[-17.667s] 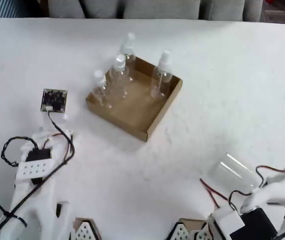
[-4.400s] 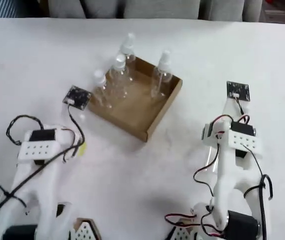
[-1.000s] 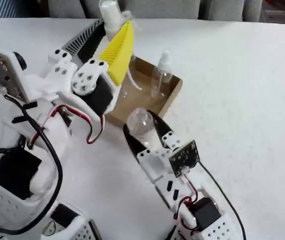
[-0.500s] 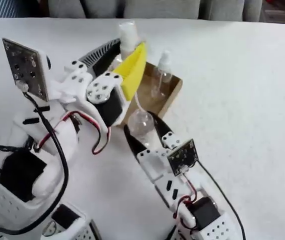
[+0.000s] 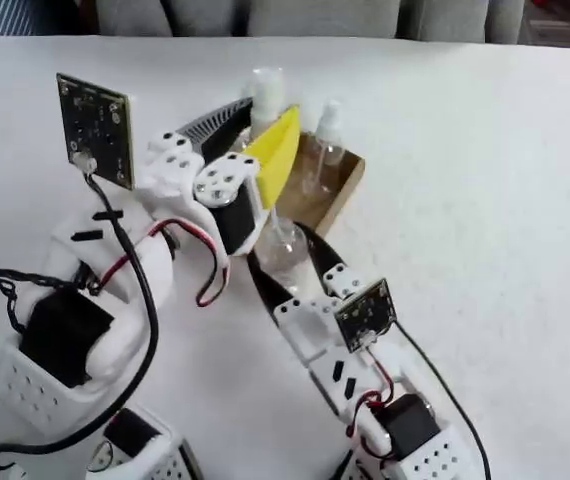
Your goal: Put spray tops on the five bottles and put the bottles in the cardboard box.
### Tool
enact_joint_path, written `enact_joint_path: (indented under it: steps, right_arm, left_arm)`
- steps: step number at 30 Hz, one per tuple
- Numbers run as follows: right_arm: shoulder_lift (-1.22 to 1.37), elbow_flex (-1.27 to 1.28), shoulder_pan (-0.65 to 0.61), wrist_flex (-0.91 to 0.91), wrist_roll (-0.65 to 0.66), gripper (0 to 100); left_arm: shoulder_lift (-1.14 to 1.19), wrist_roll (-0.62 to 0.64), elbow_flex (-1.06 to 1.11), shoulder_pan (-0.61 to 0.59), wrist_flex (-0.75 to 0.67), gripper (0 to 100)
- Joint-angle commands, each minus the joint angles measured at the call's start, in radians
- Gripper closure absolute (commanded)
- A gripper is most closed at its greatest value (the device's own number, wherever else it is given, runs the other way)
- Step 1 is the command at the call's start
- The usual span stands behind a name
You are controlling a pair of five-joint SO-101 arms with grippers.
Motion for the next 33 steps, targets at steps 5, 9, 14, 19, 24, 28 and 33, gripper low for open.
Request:
enact_joint_path:
  steps: [5, 9, 14, 19, 24, 28, 33]
  right_arm:
    - [-0.008, -0.012, 0.007, -0.021, -0.002, 98.2]
    - [-0.008, -0.012, 0.007, -0.019, -0.002, 98.2]
    - [-0.008, -0.012, 0.007, -0.018, -0.002, 98.2]
    - [-0.008, -0.012, 0.007, -0.016, -0.002, 98.2]
    - [-0.008, -0.011, 0.007, -0.016, -0.002, 98.2]
    - [-0.008, -0.011, 0.007, -0.016, -0.002, 98.2]
    - [-0.01, -0.011, 0.008, -0.016, -0.002, 98.2]
  left_arm:
    - [0.004, 0.015, 0.028, -0.01, -0.017, 98]
    - [0.004, 0.017, 0.124, -0.01, -0.017, 98]
    - [0.002, 0.017, 0.213, -0.01, -0.023, 98]
    - [-0.053, 0.017, 0.267, 0.044, 0.011, 98]
    - [-0.209, 0.011, 0.41, 0.14, 0.006, 98]
    - [-0.28, 0.011, 0.532, 0.113, -0.084, 98]
    - [-0.348, 0.011, 0.606, 0.091, -0.11, 98]
